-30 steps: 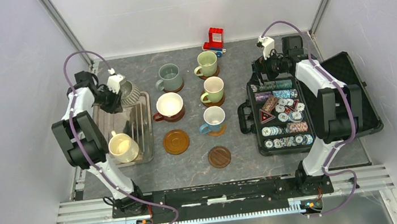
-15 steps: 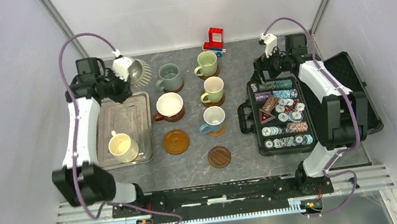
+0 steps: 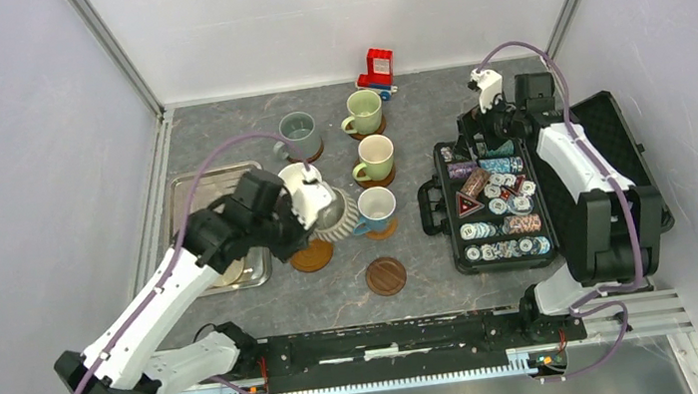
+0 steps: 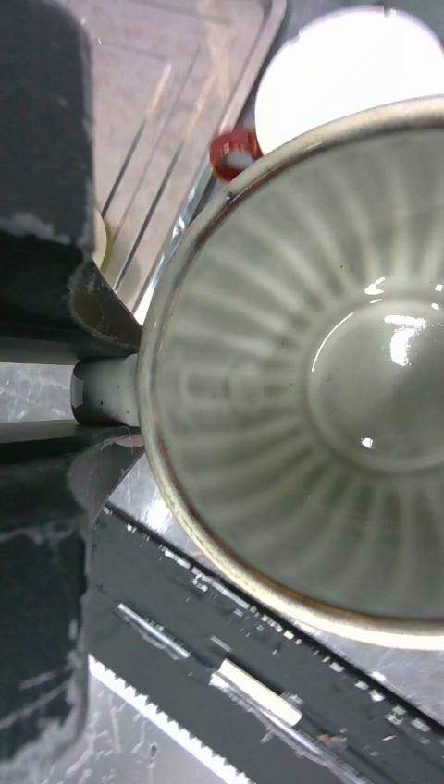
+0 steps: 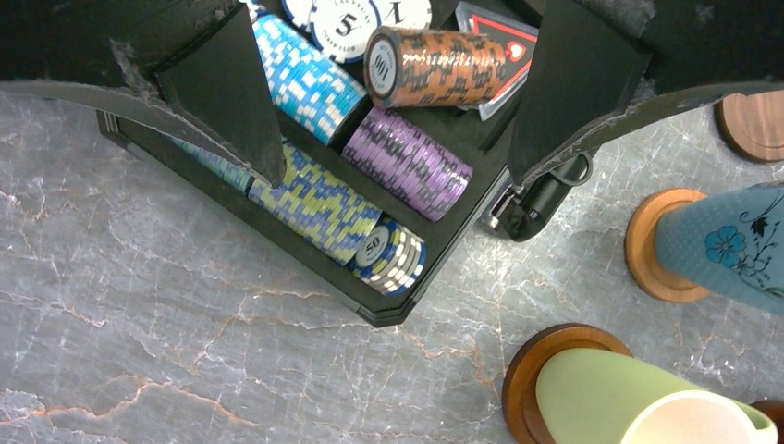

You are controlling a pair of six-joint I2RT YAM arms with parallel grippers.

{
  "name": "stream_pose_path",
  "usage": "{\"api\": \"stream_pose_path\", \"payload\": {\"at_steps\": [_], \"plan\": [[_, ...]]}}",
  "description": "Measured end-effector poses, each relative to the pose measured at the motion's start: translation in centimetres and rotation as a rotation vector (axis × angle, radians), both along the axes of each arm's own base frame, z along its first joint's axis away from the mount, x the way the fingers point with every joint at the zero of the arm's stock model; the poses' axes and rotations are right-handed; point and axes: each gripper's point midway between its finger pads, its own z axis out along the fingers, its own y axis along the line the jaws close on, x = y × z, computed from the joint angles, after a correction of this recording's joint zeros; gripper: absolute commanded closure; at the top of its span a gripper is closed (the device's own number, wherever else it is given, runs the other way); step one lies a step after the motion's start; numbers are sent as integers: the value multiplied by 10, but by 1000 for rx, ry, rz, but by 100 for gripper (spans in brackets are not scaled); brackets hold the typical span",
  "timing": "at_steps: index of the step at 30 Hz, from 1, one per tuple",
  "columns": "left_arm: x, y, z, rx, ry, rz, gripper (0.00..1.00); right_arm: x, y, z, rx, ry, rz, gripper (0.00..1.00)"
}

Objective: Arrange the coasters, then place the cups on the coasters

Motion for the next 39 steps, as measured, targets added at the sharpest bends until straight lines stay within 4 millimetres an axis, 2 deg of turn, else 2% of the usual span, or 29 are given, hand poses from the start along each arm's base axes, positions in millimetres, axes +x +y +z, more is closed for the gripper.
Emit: {"api": "stream_pose_path", "payload": {"at_steps": [3,6,12,17,25,31,39], "plan": [[-23,-14,-18,54,32,-43,98,-10,-1,5,-5,-15,-5,2],[-35,-26,-28,54,43,-72,98,-17,-1,11,-10,-35,-6,2],[-50,-40,-61,99,47,-84,98,-28,-2,7,-15,-34,-13,2],[-62,-55,-88,154,40,-131,98,-27,-2,7,-16,-39,-15,2],[-71,-80,-113,175,61,-166,98,-26,-2,8,-12,-41,-19,2],[-72,-86,-139,227,118,-130,98,-26,-2,8,-11,-41,-19,2],[-78,-89,-153,267,141,-95,98,-30,-1,1,-10,-24,-18,2]]}}
